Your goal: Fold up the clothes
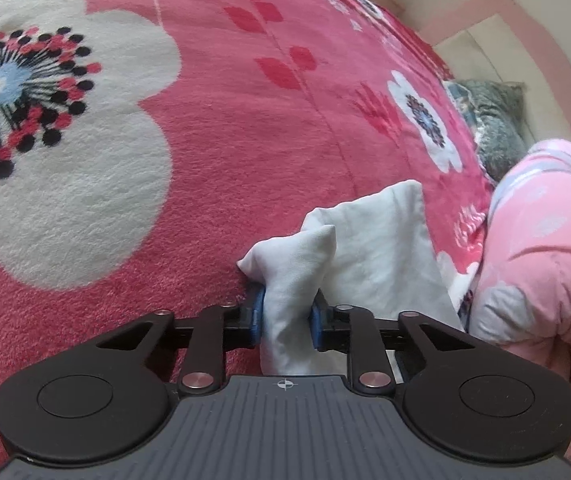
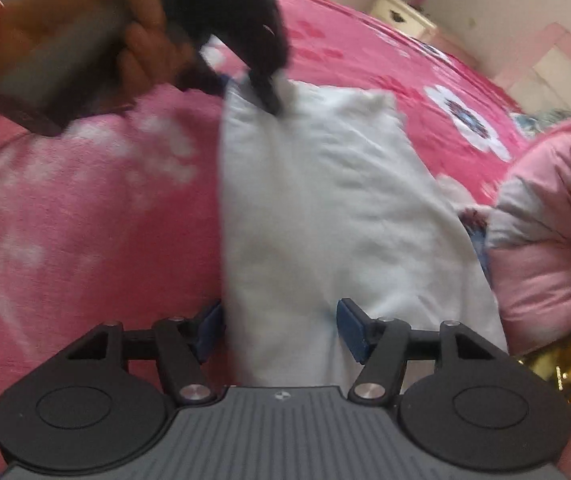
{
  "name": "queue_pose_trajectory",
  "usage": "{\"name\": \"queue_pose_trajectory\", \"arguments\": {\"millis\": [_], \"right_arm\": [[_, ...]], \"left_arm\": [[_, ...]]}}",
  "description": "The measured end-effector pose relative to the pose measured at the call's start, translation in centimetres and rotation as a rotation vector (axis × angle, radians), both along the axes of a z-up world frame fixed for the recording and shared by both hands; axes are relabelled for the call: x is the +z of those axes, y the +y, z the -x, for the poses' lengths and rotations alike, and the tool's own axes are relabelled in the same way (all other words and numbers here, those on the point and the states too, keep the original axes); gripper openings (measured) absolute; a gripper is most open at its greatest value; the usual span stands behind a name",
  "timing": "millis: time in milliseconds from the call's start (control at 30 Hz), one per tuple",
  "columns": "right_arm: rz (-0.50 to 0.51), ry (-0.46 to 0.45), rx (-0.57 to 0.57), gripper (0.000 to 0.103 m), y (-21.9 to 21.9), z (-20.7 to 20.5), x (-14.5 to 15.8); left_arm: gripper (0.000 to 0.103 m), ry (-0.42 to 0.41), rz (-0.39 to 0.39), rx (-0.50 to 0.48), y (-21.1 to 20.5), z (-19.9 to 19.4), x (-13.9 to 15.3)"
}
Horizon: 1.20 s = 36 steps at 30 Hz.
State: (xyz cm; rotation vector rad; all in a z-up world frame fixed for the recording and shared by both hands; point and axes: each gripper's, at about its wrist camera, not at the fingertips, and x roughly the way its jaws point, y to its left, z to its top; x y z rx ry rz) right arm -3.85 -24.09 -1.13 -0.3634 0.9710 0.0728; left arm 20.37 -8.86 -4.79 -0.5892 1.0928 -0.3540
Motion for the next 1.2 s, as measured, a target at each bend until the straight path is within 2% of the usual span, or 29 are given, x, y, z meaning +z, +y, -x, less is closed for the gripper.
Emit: {"name": "queue_pose_trajectory", "arguments": {"millis": [33,100,167,200,300,400,567,667,733,767,833,867,933,1067,1133,1200], "right_arm": [[-0.057,-0.002,-0.042,0.051,-0.8,-0.1,0.2],[-0.116,-0.02,-0.114,0.027,-2.0,-0.3,0.7],[-0.155,-0.031,-0.16,0.016,-2.6,-0.5,1.2],[-0.166,-0.027,-0.159,0.011,-2.5,-0.5,1.3],[-0.198,-0.017,-0.157,0.01,-2.1,-0.6,1.9],[-0.249,0.002,-0.147,0.01,-1.5,-0.4,2.4],[-0.449,0.107,-0.076,0.01,1.4,1.0,3.1],[-0.561,0.183,-0.022,0.011,4.2,1.9,2.3],[-0.586,0.211,0.004,0.015,5.5,2.0,1.2],[-0.581,0.215,0.022,0.024,5.9,2.0,0.9],[-0.578,0.226,0.065,0.032,6.1,2.0,0.7],[-0.582,0.233,0.092,0.042,5.7,2.1,1.2],[-0.597,0.244,0.137,0.045,4.3,2.2,2.6],[-0.692,0.201,0.178,0.045,0.3,2.5,7.1],[-0.732,0.13,0.164,0.047,-0.7,1.0,8.9],[-0.714,0.053,0.143,0.049,-0.4,-1.8,9.8]], "left_arm": [[0.014,0.007,0.003,0.006,0.1,0.0,0.0],[0.011,0.015,0.008,0.016,0.3,-0.1,-0.1],[0.009,0.015,0.009,0.023,0.4,0.0,0.0],[0.008,0.014,0.008,0.025,0.5,0.1,0.2],[0.007,0.001,-0.023,0.029,1.1,0.5,1.0],[0.007,-0.003,-0.06,0.001,3.0,1.2,2.4],[0.007,0.015,-0.223,-0.072,9.0,4.2,4.5],[0.008,0.03,-0.282,-0.08,13.4,6.4,4.9],[0.016,-0.015,-0.295,-0.077,15.7,7.9,4.8],[0.019,-0.038,-0.304,-0.073,16.3,8.6,4.8],[0.034,-0.068,-0.319,-0.061,17.2,9.5,4.9],[0.035,-0.081,-0.317,-0.053,17.6,9.9,5.1],[0.036,-0.109,-0.313,-0.036,18.3,10.6,5.6],[0.036,-0.171,-0.255,0.012,20.1,12.1,6.9],[0.036,-0.222,-0.239,0.039,20.6,12.9,7.5],[0.037,-0.252,-0.237,0.074,20.6,13.4,7.8]]}}
